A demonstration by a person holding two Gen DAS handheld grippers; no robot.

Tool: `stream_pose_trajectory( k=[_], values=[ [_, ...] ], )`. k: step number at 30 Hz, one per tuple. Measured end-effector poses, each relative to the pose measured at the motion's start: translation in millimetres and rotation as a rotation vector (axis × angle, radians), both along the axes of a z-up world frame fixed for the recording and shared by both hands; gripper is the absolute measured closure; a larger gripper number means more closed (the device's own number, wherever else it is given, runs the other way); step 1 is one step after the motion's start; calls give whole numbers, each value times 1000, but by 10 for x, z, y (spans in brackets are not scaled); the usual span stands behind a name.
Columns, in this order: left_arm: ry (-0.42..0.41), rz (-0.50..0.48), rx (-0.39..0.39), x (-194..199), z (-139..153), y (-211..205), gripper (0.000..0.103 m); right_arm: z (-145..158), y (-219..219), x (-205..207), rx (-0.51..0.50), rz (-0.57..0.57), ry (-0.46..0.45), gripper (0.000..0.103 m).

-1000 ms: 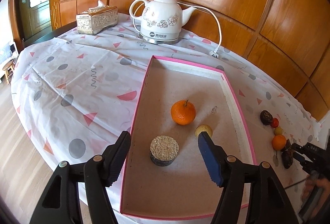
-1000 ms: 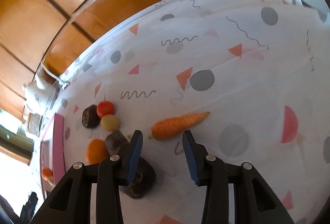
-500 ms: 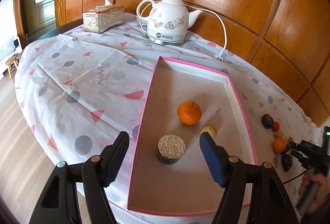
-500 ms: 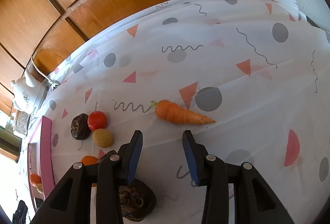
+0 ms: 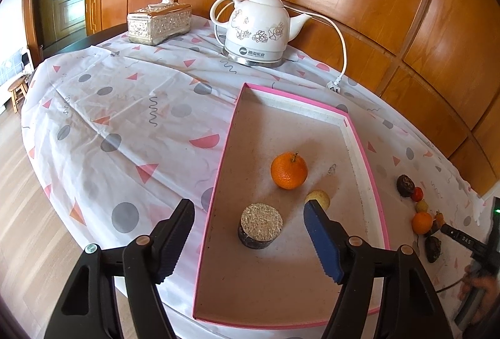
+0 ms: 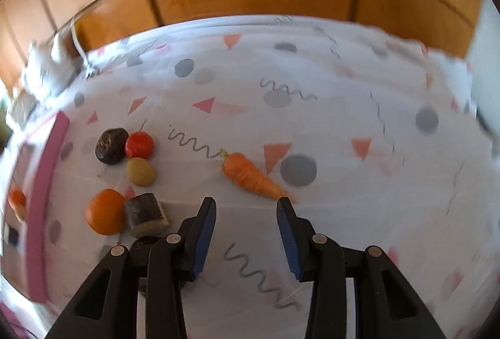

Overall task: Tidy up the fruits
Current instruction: 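Reach the right tool to the orange carrot and grasp it, then carry the carrot into the pink tray and open the right tool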

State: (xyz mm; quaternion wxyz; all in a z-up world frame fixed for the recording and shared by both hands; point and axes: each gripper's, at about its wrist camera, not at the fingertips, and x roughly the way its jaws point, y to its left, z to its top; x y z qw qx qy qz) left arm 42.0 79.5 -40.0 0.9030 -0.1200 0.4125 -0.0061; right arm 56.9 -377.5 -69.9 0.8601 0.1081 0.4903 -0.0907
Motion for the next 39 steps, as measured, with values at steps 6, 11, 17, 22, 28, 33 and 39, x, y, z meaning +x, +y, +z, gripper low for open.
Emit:
stream_pose_trajectory(
  k=[6,11,17,22,28,33,39],
  values=[
    [2,6,9,-6,24,-1,30,-53,25,253,-91,120,43,62],
    [10,24,10,-9,17,37,30,-174,55,357,-135,164,72,61],
    [16,48,13,-27,3,78,30,-222,39,358,-115,163,56,62],
    [16,53,16,-47,5,81,29,-242,64,340,-128,142,50,77],
    [17,56,10,-63,7,99,29,-201,86,214,-140,104,37,85],
    [14,65,-4,-78,8,131,28,-15,59,38,-128,71,-8,85],
    [13,75,-19,-97,6,161,26,407,298,-142,-75,134,-110,85]
  ],
)
